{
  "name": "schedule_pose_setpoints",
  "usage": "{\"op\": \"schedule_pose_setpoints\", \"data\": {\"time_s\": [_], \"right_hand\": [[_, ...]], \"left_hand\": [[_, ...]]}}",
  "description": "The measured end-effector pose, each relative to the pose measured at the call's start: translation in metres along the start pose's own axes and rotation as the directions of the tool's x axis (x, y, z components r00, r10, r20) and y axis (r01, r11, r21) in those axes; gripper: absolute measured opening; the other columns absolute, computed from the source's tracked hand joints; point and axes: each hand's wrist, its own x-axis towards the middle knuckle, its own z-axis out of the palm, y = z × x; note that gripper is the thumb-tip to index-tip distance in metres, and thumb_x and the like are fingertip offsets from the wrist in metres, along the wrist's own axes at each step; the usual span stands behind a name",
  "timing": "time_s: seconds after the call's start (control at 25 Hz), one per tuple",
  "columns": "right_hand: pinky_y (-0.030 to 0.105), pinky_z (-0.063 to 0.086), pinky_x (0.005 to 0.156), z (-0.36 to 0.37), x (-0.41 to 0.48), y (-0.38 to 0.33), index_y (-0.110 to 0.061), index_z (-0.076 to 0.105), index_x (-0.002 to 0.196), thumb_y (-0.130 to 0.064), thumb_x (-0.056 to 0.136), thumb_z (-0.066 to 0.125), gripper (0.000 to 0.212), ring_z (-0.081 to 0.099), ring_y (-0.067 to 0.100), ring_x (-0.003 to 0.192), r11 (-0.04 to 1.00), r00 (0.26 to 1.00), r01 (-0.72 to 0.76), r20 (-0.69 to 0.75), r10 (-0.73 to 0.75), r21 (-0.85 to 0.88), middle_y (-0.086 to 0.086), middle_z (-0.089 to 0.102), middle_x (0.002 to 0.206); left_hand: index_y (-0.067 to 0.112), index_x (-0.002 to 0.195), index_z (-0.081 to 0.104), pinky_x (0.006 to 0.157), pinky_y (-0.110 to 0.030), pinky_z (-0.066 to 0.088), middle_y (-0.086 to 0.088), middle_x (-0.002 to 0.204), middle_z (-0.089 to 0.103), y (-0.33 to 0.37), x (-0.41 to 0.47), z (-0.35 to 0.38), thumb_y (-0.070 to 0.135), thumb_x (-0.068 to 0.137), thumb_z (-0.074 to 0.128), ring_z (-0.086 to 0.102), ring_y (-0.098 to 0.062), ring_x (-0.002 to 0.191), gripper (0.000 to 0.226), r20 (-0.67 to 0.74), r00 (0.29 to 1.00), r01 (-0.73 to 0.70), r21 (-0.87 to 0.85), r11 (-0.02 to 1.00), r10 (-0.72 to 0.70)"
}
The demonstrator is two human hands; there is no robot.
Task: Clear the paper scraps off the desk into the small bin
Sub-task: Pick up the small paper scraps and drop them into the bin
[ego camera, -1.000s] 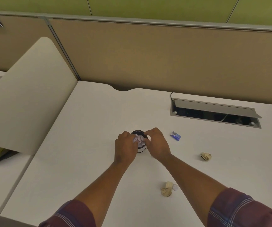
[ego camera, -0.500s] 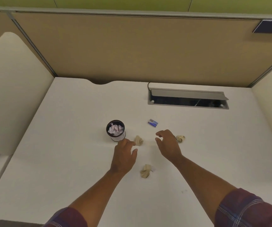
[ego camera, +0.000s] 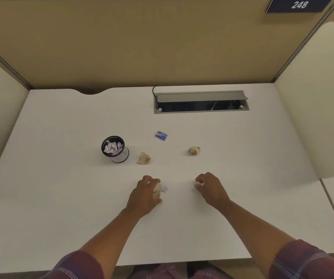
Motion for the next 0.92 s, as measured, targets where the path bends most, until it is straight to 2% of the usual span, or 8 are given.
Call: {"op": "schedule_pose_setpoints", "data": {"time_s": [0.24, 0.4, 0.56, 0.64, 0.68, 0.8, 0.84, 0.92], "right_hand": [[0.027, 0.042, 0.076, 0.017, -0.034, 0.026, -0.019, 0.062, 0.105, -0.044, 0.081, 0.076, 0.037, 0.053, 0.016, 0.091, 0.995, 0.992, -0.064, 0.101, 0.072, -0.075, -0.003, 0.053, 0.099], [0.028, 0.043, 0.073, 0.026, -0.05, 0.031, -0.019, 0.06, 0.102, -0.045, 0.074, 0.081, 0.044, 0.053, 0.016, 0.086, 0.994, 0.991, -0.097, 0.093, 0.101, -0.051, -0.005, 0.051, 0.095], [0.026, 0.039, 0.068, 0.038, -0.058, 0.033, -0.018, 0.062, 0.096, -0.031, 0.08, 0.077, 0.025, 0.053, 0.016, 0.084, 0.993, 0.993, -0.097, 0.066, 0.101, -0.06, -0.005, 0.052, 0.093], [0.024, 0.034, 0.061, 0.041, -0.058, 0.033, -0.016, 0.062, 0.088, -0.022, 0.087, 0.069, 0.01, 0.053, 0.017, 0.08, 0.99, 0.994, -0.094, 0.044, 0.099, -0.103, -0.004, 0.053, 0.088], [0.024, 0.032, 0.059, 0.043, -0.058, 0.032, -0.014, 0.063, 0.086, -0.019, 0.09, 0.064, 0.006, 0.053, 0.018, 0.078, 0.988, 0.995, -0.088, 0.041, 0.094, -0.127, -0.004, 0.053, 0.086], [0.027, 0.033, 0.06, 0.045, -0.058, 0.032, -0.013, 0.06, 0.083, -0.014, 0.094, 0.054, 0.013, 0.051, 0.019, 0.075, 0.986, 0.995, -0.089, 0.04, 0.096, -0.142, -0.002, 0.052, 0.084], [0.027, 0.033, 0.059, 0.045, -0.058, 0.032, -0.014, 0.057, 0.082, -0.013, 0.095, 0.053, 0.014, 0.051, 0.02, 0.074, 0.985, 0.994, -0.089, 0.044, 0.097, -0.145, -0.001, 0.051, 0.084], [0.027, 0.033, 0.058, 0.046, -0.059, 0.032, -0.014, 0.053, 0.08, -0.012, 0.095, 0.05, 0.015, 0.05, 0.02, 0.073, 0.985, 0.994, -0.086, 0.058, 0.095, -0.152, -0.001, 0.05, 0.083]], "left_hand": [[0.038, 0.135, 0.049, 0.094, -0.044, 0.056, 0.005, 0.134, 0.041, 0.006, 0.004, 0.009, 0.031, 0.079, 0.082, 0.053, -0.021, 0.12, 0.066, 0.068, 0.998, -0.017, -0.018, 1.0, 0.019], [0.036, 0.135, 0.054, 0.095, -0.042, 0.056, 0.002, 0.127, 0.044, 0.014, 0.006, 0.012, 0.027, 0.084, 0.078, 0.056, -0.022, 0.113, 0.057, 0.074, 0.996, -0.045, 0.021, 0.999, 0.043], [0.02, 0.126, 0.066, 0.095, -0.038, 0.057, -0.003, 0.117, 0.05, 0.014, 0.009, 0.02, 0.014, 0.093, 0.069, 0.062, -0.02, 0.099, 0.034, 0.058, 0.996, -0.063, -0.046, 0.997, 0.065], [0.011, 0.104, 0.06, 0.09, -0.046, 0.06, -0.008, 0.107, 0.059, 0.017, 0.008, 0.023, 0.011, 0.095, 0.065, 0.067, -0.022, 0.084, 0.01, 0.042, 0.998, -0.047, -0.148, 0.988, 0.054], [0.012, 0.098, 0.055, 0.087, -0.046, 0.059, -0.008, 0.106, 0.061, 0.017, 0.008, 0.023, 0.01, 0.096, 0.063, 0.069, -0.021, 0.083, 0.009, 0.01, 0.999, -0.032, -0.154, 0.988, 0.034], [0.012, 0.103, 0.062, 0.077, -0.024, 0.055, 0.007, 0.097, 0.057, 0.014, 0.012, 0.029, 0.011, 0.095, 0.059, 0.062, -0.003, 0.082, 0.008, -0.013, 1.0, 0.003, -0.129, 0.992, -0.005], [0.008, 0.103, 0.064, 0.078, -0.023, 0.054, 0.014, 0.092, 0.055, 0.014, 0.013, 0.028, 0.01, 0.094, 0.059, 0.061, -0.005, 0.082, 0.011, -0.019, 0.999, 0.024, -0.133, 0.991, -0.027], [-0.001, 0.102, 0.063, 0.086, -0.03, 0.058, 0.019, 0.086, 0.051, 0.015, 0.014, 0.029, 0.007, 0.094, 0.058, 0.064, -0.012, 0.089, 0.012, -0.02, 1.0, 0.02, -0.14, 0.99, -0.023]]}}
